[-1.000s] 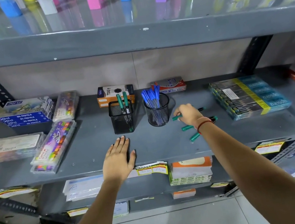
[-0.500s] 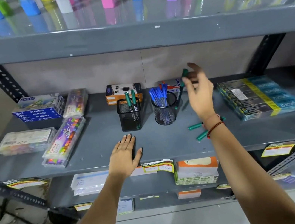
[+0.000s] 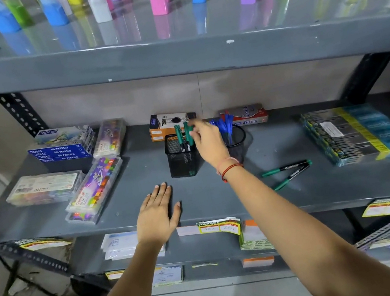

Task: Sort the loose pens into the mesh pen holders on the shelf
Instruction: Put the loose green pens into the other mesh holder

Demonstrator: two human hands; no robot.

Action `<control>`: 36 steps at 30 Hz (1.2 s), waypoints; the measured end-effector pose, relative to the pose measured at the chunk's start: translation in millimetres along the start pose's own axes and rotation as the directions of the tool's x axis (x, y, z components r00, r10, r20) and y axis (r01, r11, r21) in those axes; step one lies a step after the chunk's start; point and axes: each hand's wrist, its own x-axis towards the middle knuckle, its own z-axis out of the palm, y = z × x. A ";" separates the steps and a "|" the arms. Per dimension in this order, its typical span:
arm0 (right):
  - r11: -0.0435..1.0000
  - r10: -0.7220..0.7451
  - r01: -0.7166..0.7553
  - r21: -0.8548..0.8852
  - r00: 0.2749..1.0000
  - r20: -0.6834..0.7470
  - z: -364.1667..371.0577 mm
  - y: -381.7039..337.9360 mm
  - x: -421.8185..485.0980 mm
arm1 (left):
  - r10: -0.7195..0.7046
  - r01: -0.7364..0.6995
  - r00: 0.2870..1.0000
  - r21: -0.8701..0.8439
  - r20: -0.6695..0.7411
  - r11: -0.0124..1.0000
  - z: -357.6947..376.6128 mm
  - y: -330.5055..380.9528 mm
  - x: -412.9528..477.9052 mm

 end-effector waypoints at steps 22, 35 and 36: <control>0.856 0.296 -0.135 -0.499 0.919 0.260 -91.7 132.6 -70.5 | -0.013 0.013 1.000 -0.009 -0.012 1.000 1.8 0.2 -0.4; 0.958 -0.067 0.121 0.258 0.975 -0.212 -54.8 -24.7 -39.6 | -0.012 0.012 1.000 -0.009 -0.014 1.000 0.2 1.9 -0.6; 0.949 -0.057 0.140 0.282 0.958 -0.283 -53.7 -30.7 -28.6 | -0.012 0.012 1.000 -0.009 -0.016 1.000 0.2 1.8 -0.5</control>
